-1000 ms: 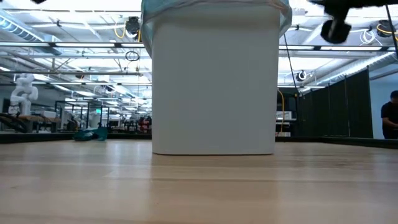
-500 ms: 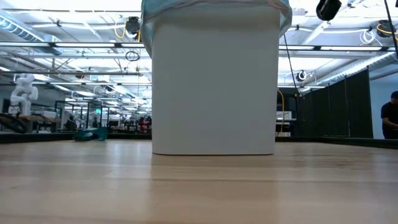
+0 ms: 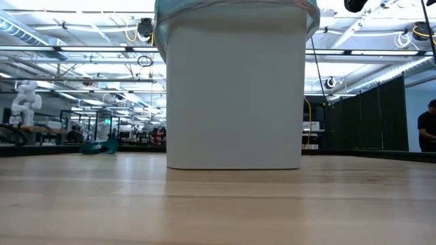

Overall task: Place trash/remove bag and relplace
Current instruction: Return to Home Position

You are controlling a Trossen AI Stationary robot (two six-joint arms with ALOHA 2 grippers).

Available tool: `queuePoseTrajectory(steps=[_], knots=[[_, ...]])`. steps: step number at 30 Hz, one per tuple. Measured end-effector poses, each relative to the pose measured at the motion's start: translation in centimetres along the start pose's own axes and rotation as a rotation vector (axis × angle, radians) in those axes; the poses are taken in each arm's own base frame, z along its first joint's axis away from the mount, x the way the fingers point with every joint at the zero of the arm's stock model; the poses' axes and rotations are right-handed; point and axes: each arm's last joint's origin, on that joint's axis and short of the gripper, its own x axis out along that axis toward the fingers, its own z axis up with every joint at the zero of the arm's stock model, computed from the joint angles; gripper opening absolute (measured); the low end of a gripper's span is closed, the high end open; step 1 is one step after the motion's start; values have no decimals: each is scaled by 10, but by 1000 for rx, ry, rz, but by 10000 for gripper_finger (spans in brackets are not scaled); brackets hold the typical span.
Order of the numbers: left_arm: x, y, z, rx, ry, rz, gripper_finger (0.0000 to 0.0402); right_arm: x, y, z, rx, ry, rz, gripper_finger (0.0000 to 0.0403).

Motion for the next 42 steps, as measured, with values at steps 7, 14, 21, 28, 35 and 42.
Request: queuePoseTrajectory(steps=[7,14,21,28,35,42], knots=[[-18,25,-20,22,-44,6,0,0,-1,-1,34,10,-4,57],[-46,32,-15,78,-139,110,0,-1,-8,-10,112,99,-84,57],[-62,38,-21,59,-96,145,0,-3,-15,-20,152,195,-168,57],[-62,41,-32,27,24,131,0,-2,-8,-11,-38,115,-83,56],[-72,42,-36,24,38,84,0,-7,-8,-14,-122,97,-61,32],[-73,57,-69,-65,-14,61,0,-18,-35,-50,-74,-3,9,2]])
